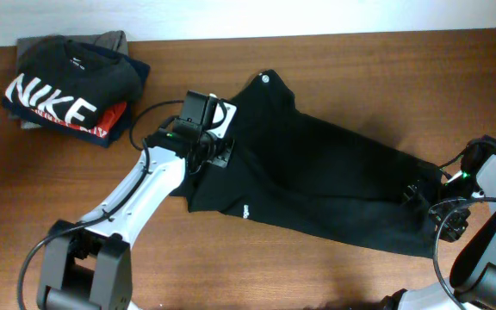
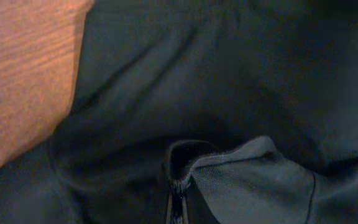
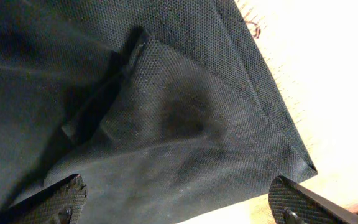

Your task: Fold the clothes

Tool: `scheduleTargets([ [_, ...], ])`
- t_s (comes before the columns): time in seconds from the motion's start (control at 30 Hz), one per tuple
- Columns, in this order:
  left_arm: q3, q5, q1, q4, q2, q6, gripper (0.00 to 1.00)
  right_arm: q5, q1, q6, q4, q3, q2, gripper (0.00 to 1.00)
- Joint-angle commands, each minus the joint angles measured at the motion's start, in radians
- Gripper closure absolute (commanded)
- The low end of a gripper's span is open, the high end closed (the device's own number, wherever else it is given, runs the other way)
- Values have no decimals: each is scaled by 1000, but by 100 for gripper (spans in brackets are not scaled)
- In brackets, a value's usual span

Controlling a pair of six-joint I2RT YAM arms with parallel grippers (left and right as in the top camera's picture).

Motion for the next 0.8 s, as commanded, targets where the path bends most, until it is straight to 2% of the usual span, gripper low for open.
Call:
scheduleTargets([
  [0.0, 20, -8, 3, 13, 26, -6, 98, 3, -5, -10, -2, 19, -17, 2],
  [0.13, 20, -67, 3, 6, 40, -6, 97, 25, -5, -4, 3, 19, -17, 3],
  [0.17, 20, -85, 3, 2, 42, -6, 92, 26, -5, 3, 8, 19, -17, 6],
  [0.23, 20, -111, 3, -11, 45, -6, 77, 26, -5, 21, 23, 19, -17, 12],
  [0.27, 19, -120, 3, -18, 45, -6, 65, 25, -5, 21, 34, 19, -17, 18],
  [0.33, 19, -140, 3, -25, 45, -6, 54, 21, -5, 20, 41, 20, -17, 21],
  [0.37, 19, -151, 3, -28, 45, -6, 44, 14, -5, 20, 40, 21, -17, 20],
  [0.4, 19, -159, 3, -29, 45, -6, 30, 5, -5, 14, 40, 22, -17, 20],
  [0.47, 19, -162, 3, -28, 45, -6, 25, -43, -5, -46, 40, 25, -20, 20],
  [0.5, 20, -162, 3, -29, 45, -7, 18, -68, -5, -72, 39, 28, -24, 20],
  [0.63, 34, -161, 3, -62, 45, -42, 13, -199, -5, -168, 37, 35, -67, 19],
  [0.67, 40, -161, 3, -76, 45, -59, 13, -232, -5, -188, 37, 35, -85, 16],
  [0.7, 51, -161, 3, -97, 45, -77, 3, -292, -4, -225, 37, 35, -118, 12],
  [0.77, 68, -162, 3, -126, 45, -97, 1, -389, -3, -288, 36, 35, -171, 8],
])
